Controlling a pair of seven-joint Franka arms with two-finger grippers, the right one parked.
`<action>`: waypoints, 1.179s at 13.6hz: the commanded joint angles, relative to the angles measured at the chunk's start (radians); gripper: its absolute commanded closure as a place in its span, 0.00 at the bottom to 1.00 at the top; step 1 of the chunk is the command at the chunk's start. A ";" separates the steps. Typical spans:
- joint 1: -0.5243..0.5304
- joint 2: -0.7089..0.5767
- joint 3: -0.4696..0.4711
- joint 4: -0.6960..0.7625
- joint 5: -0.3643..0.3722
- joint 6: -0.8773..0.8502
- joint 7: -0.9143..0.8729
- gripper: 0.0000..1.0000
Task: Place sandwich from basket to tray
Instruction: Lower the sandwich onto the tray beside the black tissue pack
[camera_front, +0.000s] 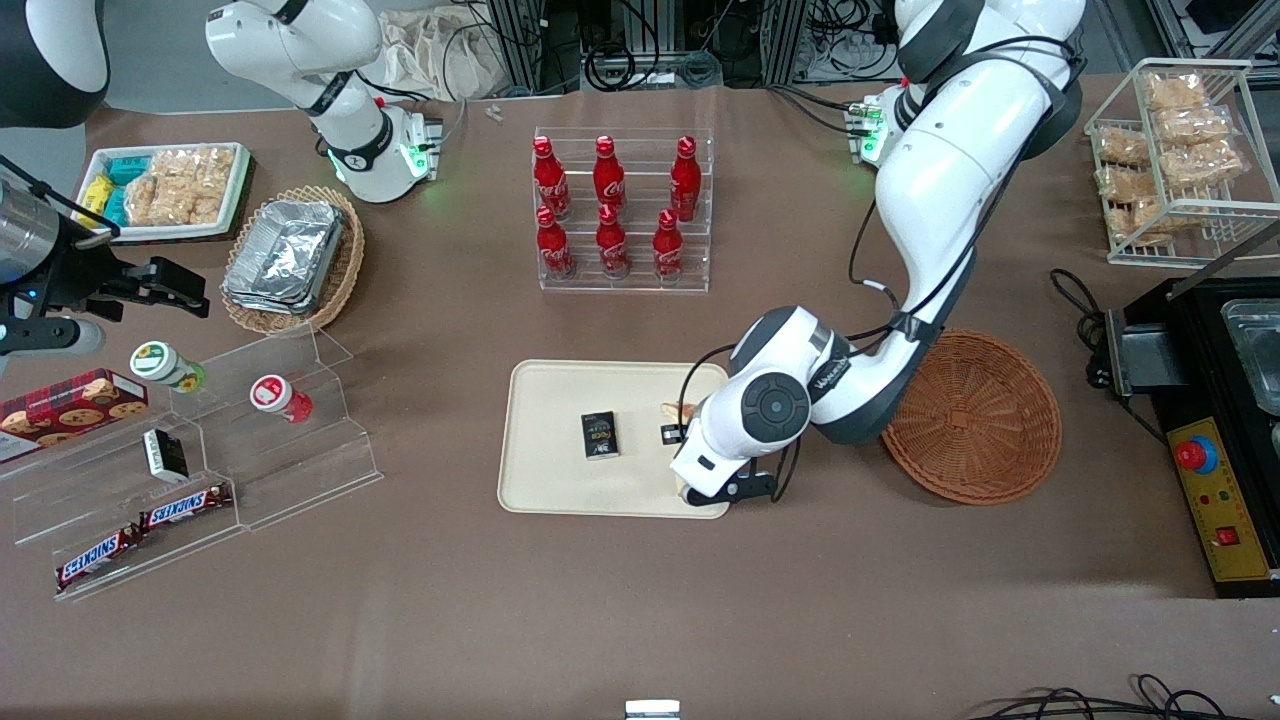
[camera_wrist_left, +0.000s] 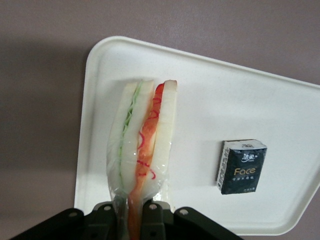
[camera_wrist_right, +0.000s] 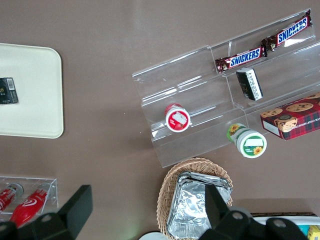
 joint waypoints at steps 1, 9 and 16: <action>-0.006 0.029 0.003 0.047 0.016 -0.004 0.012 0.85; -0.002 0.041 0.003 0.044 0.014 -0.005 0.011 0.01; 0.122 -0.124 0.006 0.045 -0.003 -0.136 -0.004 0.01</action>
